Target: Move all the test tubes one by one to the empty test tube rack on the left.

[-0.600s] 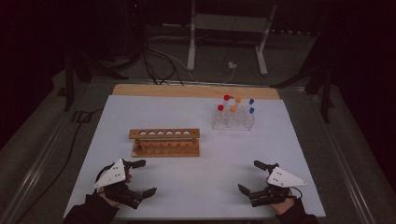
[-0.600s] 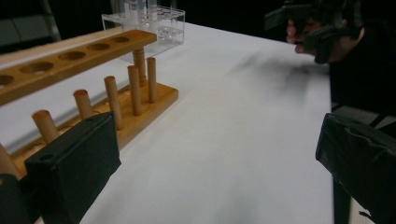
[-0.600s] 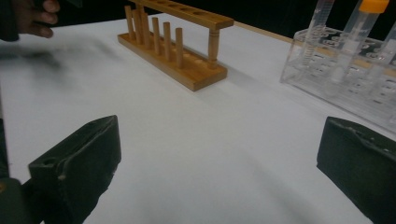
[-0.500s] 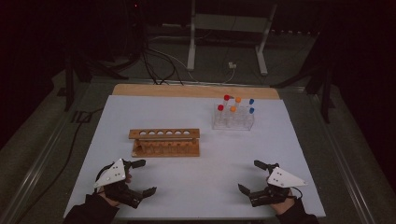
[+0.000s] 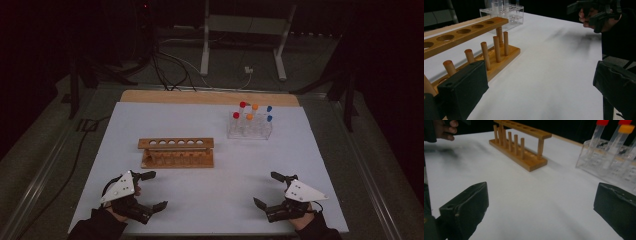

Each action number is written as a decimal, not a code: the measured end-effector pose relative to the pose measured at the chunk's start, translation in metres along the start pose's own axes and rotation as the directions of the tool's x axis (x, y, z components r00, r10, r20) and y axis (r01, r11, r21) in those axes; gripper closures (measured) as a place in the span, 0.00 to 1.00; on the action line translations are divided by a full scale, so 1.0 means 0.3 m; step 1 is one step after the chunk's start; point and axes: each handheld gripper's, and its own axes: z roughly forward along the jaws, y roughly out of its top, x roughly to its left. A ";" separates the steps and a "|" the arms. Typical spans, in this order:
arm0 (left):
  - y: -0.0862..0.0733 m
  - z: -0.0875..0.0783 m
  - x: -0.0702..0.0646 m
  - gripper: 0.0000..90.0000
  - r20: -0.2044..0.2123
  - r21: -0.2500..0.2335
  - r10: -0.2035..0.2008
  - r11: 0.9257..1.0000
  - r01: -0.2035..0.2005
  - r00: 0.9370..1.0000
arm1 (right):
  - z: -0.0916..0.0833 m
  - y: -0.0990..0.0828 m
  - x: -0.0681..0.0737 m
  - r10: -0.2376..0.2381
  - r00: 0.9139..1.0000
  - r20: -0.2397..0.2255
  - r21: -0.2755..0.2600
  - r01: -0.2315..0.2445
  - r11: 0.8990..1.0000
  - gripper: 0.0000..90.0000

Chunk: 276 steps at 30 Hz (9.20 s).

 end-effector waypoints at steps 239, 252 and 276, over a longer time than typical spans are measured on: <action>0.378 0.507 -0.082 0.86 0.141 0.058 0.101 0.992 -0.110 0.985 | 0.259 0.303 0.053 -0.021 0.993 -0.119 0.210 0.046 0.977 0.84; 0.432 0.448 -0.037 0.86 0.091 0.011 0.109 0.994 -0.110 0.990 | 0.232 0.311 0.023 0.031 0.994 -0.102 0.161 -0.015 0.987 0.24; 0.510 0.355 0.149 0.86 -0.108 -0.030 0.084 0.996 -0.088 0.991 | 0.187 0.324 -0.027 0.074 0.988 -0.134 0.112 -0.059 0.992 0.00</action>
